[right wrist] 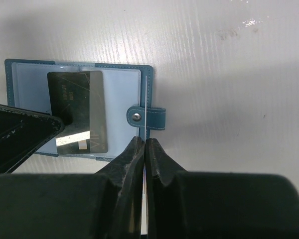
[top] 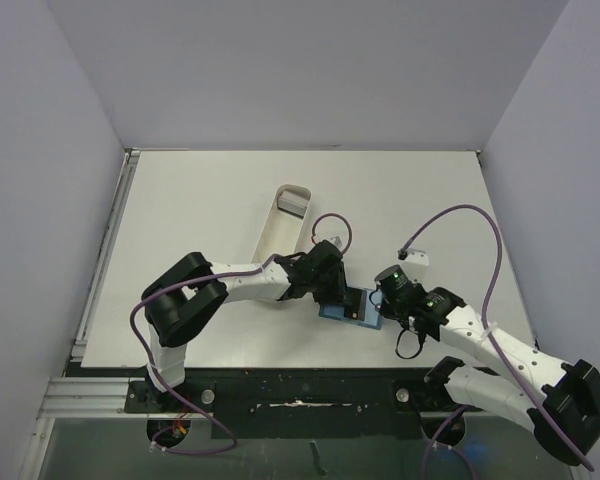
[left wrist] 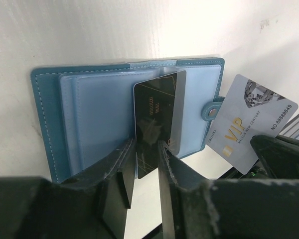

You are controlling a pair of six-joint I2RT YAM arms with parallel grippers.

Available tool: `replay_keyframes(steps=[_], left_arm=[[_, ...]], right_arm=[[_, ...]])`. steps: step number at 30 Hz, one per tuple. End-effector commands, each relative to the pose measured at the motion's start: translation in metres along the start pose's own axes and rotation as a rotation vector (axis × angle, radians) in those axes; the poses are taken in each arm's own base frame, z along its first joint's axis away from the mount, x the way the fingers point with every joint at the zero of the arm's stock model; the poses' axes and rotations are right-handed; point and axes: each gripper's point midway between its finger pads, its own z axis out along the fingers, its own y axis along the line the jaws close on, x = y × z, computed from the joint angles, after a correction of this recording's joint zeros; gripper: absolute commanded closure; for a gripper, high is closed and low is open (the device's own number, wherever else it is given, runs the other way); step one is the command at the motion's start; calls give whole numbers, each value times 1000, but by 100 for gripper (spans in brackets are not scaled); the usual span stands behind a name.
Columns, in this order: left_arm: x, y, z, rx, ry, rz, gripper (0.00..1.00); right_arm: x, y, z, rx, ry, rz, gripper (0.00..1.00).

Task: Put the credit cards into the card holder
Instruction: Insert the credit card into the card holder.

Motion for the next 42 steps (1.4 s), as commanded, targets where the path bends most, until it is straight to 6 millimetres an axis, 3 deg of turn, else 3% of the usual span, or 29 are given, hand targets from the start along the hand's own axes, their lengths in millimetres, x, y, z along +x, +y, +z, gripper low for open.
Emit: replay_keyframes(steps=[1,9,20,29,42], left_arm=[[-16,-24,-10,91,-71,14,75],[-14,-20,-5,103,-70,11,73],[-20,-18,-5,86,-94,28,72],[-25,-19,-6,75,-109,53,70],[-28,-36,-9,104,-133,132,69]], right_arm=[[-7,3,-1,-16,-41,26,100],[-22,4,-12,-20,-78,40,100],[-36,-14,-20,81,-98,47,100],[-34,-23,-11,140,-70,48,100],[-22,-10,7,71,-40,41,100]])
